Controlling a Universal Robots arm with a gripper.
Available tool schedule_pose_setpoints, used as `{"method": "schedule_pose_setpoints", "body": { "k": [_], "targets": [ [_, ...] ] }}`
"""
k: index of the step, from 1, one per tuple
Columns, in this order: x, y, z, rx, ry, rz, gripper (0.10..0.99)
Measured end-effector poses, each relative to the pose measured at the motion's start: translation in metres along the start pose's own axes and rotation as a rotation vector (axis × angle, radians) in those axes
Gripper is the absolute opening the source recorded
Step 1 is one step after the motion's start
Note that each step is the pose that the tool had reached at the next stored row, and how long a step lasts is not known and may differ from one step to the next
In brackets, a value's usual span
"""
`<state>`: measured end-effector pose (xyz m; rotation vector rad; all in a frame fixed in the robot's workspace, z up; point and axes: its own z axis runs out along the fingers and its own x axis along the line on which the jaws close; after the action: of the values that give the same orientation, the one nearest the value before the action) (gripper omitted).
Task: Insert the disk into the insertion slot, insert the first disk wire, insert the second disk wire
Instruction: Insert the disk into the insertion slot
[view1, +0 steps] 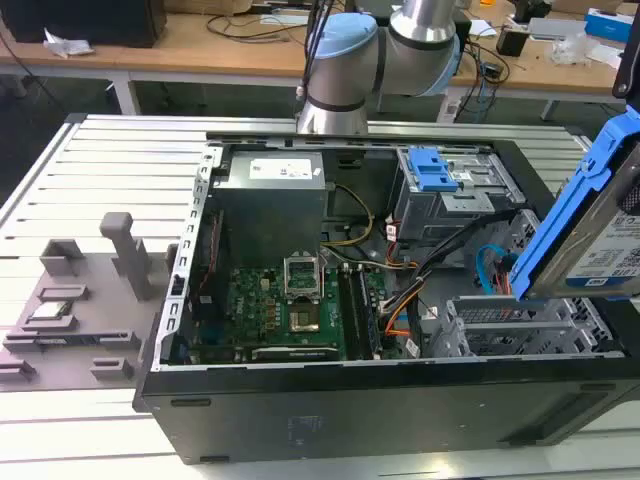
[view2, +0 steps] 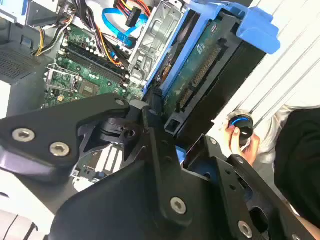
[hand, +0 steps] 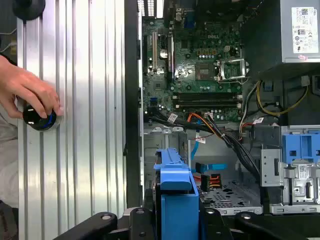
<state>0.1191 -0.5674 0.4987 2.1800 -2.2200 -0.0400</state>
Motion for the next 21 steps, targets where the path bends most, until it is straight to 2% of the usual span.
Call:
{"method": "schedule_pose_setpoints", "body": {
  "k": [1, 3, 4, 11, 16, 21],
  "targets": [
    [0.0, -0.0001, 0.0015, 0.0, 0.0, 0.0, 0.365],
    [-0.0001, 0.0008, 0.0128, 0.0, 0.0002, 0.0, 0.365],
    [-0.0003, 0.0036, 0.0157, 0.0, 0.0, 0.0, 0.365],
    [-0.0054, 0.0083, 0.0301, 0.0, 0.0, 0.0, 0.365],
    [-0.006, 0.0091, 0.0347, 0.0, 0.0, 0.0, 0.365],
    [-0.0062, 0.0099, 0.0363, 0.0, 0.0005, 0.0, 0.365]
  ]
}}
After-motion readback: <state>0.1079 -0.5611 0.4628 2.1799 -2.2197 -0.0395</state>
